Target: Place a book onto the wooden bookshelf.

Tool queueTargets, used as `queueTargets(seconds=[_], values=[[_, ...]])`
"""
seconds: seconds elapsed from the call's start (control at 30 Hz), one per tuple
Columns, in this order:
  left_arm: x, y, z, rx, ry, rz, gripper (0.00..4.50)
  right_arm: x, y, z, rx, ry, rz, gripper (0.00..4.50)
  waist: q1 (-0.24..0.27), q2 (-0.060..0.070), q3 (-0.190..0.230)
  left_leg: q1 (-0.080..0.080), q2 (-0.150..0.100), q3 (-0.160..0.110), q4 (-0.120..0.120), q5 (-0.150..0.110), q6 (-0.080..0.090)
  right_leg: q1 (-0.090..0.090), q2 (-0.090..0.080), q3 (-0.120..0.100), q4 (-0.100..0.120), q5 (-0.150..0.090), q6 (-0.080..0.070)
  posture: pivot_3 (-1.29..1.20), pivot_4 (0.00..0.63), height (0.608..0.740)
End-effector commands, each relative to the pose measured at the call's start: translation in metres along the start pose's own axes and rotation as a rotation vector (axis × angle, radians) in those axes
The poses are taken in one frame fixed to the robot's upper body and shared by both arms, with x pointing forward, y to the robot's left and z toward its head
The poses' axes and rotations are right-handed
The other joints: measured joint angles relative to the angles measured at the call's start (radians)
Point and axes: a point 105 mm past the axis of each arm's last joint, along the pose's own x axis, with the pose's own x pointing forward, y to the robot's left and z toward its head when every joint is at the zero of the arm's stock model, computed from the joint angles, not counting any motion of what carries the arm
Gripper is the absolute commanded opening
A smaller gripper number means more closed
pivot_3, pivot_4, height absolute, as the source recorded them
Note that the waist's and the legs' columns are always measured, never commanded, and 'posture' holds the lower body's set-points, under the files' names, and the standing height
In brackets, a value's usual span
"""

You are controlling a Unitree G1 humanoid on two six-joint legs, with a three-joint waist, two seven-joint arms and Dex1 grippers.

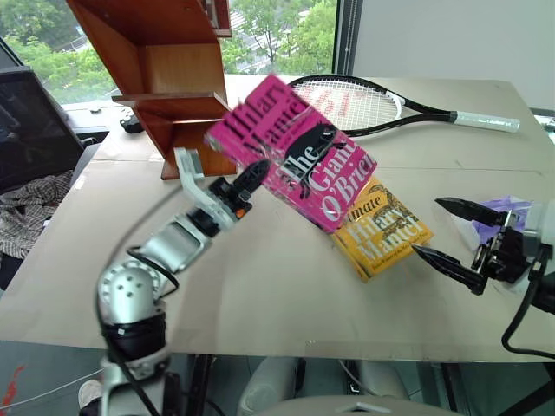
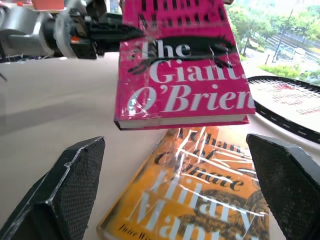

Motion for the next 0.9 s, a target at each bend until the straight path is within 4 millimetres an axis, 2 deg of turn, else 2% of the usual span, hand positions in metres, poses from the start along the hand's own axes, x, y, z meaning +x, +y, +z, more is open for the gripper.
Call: queueTargets(seconds=[0.03, 0.13, 0.2, 0.23, 0.27, 0.3, 0.37, 0.43, 0.5, 0.53, 0.63, 0.77, 0.87, 0.9], values=[[0.006, -0.053, 0.046, 0.648, 0.012, -0.112, 0.05, 0.007, -0.009, 0.013, -0.04, -0.076, -0.001, 4.5, -0.002, -0.005, 0.006, 0.0, 0.0, 0.0, 0.0, 0.0, 0.0, -0.001, 0.0, -0.001, 0.001, 0.0, 0.0, 0.0, 0.15, 0.74], [0.009, -0.07, 0.063, 1.013, 0.019, -0.107, 0.05, 0.011, -0.014, 0.015, -0.052, -0.092, -0.001, 4.5, -0.007, -0.004, 0.005, -0.002, 0.0, 0.0, -0.002, 0.001, -0.001, -0.002, 0.0, -0.001, -0.002, 0.001, -0.001, 0.0, 0.15, 0.74], [0.012, -0.097, 0.079, 1.449, 0.018, -0.139, 0.05, 0.011, -0.025, 0.02, -0.079, -0.113, -0.023, 4.5, -0.013, -0.004, 0.006, -0.002, 0.0, 0.0, -0.005, 0.001, -0.001, -0.002, 0.0, -0.001, -0.006, 0.001, -0.001, 0.0, 0.15, 0.74], [0.012, -0.104, 0.083, 1.596, 0.026, -0.152, 0.05, 0.012, -0.029, 0.022, -0.089, -0.119, -0.031, 4.5, -0.019, -0.005, 0.007, -0.003, 0.0, -0.001, -0.005, 0.001, -0.001, -0.002, 0.0, -0.003, -0.008, 0.001, -0.001, 0.0, 0.15, 0.74], [0.012, -0.107, 0.089, 1.705, 0.029, -0.139, 0.05, 0.012, -0.032, 0.023, -0.095, -0.125, -0.037, 4.5, -0.023, -0.004, 0.008, -0.004, 0.0, -0.002, -0.006, 0.001, -0.001, -0.003, 0.0, -0.004, -0.009, 0.001, -0.001, 0.0, 0.15, 0.74], [0.013, -0.107, 0.103, 1.808, 0.042, -0.073, 0.05, 0.012, -0.036, 0.025, -0.104, -0.131, -0.042, 4.5, -0.026, -0.004, 0.008, -0.005, 0.0, -0.002, -0.006, 0.001, -0.001, -0.003, 0.0, -0.004, -0.01, 0.001, -0.001, 0.0, 0.15, 0.74], [0.013, -0.106, 0.123, 1.912, 0.055, 0.023, 0.05, 0.013, -0.041, 0.027, -0.115, -0.137, -0.047, 4.5, -0.029, -0.003, 0.009, -0.006, 0.0, -0.002, -0.008, 0.001, 0.0, -0.004, 0.0, -0.004, -0.011, 0.001, -0.001, 0.0, 0.15, 0.74], [0.007, -0.101, 0.138, 2.045, 0.177, 0.079, 0.05, 0.015, -0.046, 0.027, -0.129, -0.138, -0.046, 4.5, -0.033, -0.002, 0.009, -0.006, 0.0, -0.002, -0.01, 0.001, 0.0, -0.006, 0.0, -0.003, -0.011, 0.001, -0.001, 0.0, 0.15, 0.74], [-0.007, -0.09, 0.154, 2.115, 0.37, 0.145, 0.05, 0.015, -0.052, 0.03, -0.151, -0.146, -0.046, 4.5, -0.049, -0.002, 0.01, -0.012, 0.001, -0.003, -0.009, 0.001, 0.0, -0.011, 0.001, -0.005, -0.01, 0.001, -0.001, 0.0, 0.15, 0.74], [-0.018, -0.078, 0.166, 2.133, 0.495, 0.218, 0.05, 0.016, -0.055, 0.035, -0.163, -0.164, -0.045, 4.5, -0.057, -0.001, 0.011, -0.015, 0.001, -0.003, -0.007, 0.001, 0.0, -0.015, 0.001, -0.005, -0.008, 0.001, -0.001, 0.0, 0.15, 0.74], [-0.036, -0.059, 0.193, 2.153, 0.684, 0.386, 0.05, 0.018, -0.061, 0.046, -0.188, -0.211, -0.035, 4.5, -0.073, 0.0, 0.012, -0.017, 0.0, -0.001, -0.005, 0.001, 0.0, -0.018, 0.0, -0.004, -0.005, 0.001, -0.001, 0.0, 0.15, 0.74], [-0.041, -0.044, 0.211, 2.168, 0.813, 0.481, 0.05, 0.02, -0.063, 0.058, -0.207, -0.251, -0.028, 4.5, -0.07, 0.0, 0.013, -0.019, 0.0, -0.002, -0.002, 0.001, 0.0, -0.018, 0.0, -0.007, -0.002, 0.001, -0.001, 0.0, 0.15, 0.74], [-0.042, -0.026, 0.211, 2.097, 0.92, 0.498, 0.05, 0.018, -0.061, 0.057, -0.208, -0.245, -0.032, 4.5, -0.069, 0.0, 0.013, -0.019, -0.002, -0.003, 0.0, 0.001, 0.0, -0.018, -0.001, -0.007, 0.0, 0.001, -0.001, 0.0, 0.15, 0.74], [-0.041, -0.014, 0.211, 2.067, 0.978, 0.519, 0.05, 0.015, -0.06, 0.055, -0.203, -0.238, -0.037, 4.5, -0.069, 0.0, 0.013, -0.019, -0.002, -0.003, 0.0, 0.001, 0.0, -0.018, -0.001, -0.007, 0.0, 0.001, -0.001, 0.0, 0.15, 0.74]])
